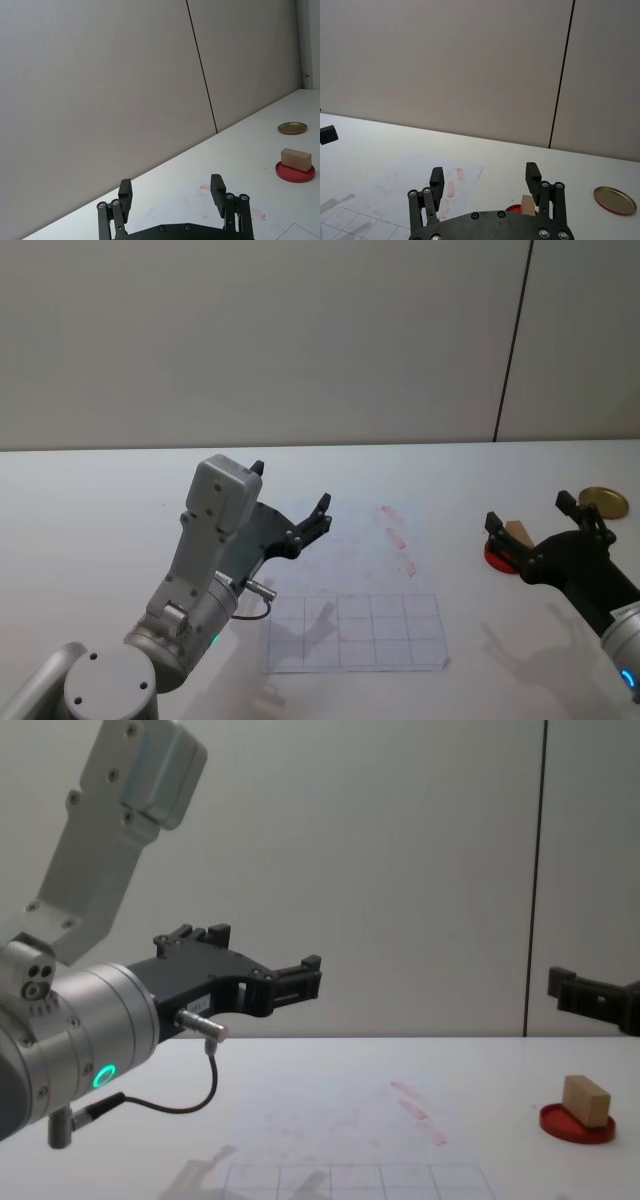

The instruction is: Use the one hand to pick up the stamp and affix it onto the A4 paper.

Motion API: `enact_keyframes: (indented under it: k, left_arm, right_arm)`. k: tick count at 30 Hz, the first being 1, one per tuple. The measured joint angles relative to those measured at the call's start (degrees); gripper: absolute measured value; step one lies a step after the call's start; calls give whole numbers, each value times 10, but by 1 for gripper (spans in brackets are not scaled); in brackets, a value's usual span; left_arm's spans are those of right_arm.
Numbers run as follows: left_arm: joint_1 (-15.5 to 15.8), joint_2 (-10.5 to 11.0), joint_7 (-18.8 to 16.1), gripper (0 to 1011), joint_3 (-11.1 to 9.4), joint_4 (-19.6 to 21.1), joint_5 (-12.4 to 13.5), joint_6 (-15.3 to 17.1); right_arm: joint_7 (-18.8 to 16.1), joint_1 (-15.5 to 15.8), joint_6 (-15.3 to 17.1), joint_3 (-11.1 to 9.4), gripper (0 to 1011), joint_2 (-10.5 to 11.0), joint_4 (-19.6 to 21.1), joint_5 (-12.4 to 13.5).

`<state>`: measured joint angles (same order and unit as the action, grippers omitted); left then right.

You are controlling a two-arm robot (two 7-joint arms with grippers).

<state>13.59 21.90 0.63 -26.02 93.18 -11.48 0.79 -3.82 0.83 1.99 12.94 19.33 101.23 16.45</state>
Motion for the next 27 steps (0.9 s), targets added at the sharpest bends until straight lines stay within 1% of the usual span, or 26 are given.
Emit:
enact_keyframes:
  k: [6,11,12,14,15,17,20,22,23,24,25,27]
  left_arm:
    - [0,0,0,993,0,0,0,0]
    - [0,0,0,993,0,0,0,0]
    - [0,0,0,993,0,0,0,0]
    - [0,0,0,993,0,0,0,0]
    - [0,0,0,993,0,0,0,0]
    - [0,0,0,993,0,0,0,0]
    - [0,0,0,993,0,0,0,0]
    - [0,0,0,993,0,0,0,0]
    - [0,0,0,993,0,0,0,0]
    - [0,0,0,993,0,0,0,0]
    - [0,0,0,993,0,0,0,0]
    - [0,0,0,993,0,0,0,0]
  right_arm:
    - [7,-2,9,1,1001,-3,3,-4]
    - [22,-11,35,2,1001,-11,6,-16]
    - [27,-17,46,3,1001,-15,6,-21]
    - [31,-22,55,3,1001,-17,6,-25]
    - [36,-29,67,3,1001,-21,3,-29]
    - [38,-36,76,3,1001,-26,-1,-33]
    - [46,-55,105,3,1001,-35,-10,-42]
    - [49,-62,116,3,1001,-39,-14,-44]
    - [52,-69,128,2,1001,-43,-19,-47]
    - [52,-69,128,2,1001,-43,-19,-47]
    - [54,-76,140,2,1001,-46,-24,-49]
    - [57,-81,151,1,1001,-49,-29,-51]
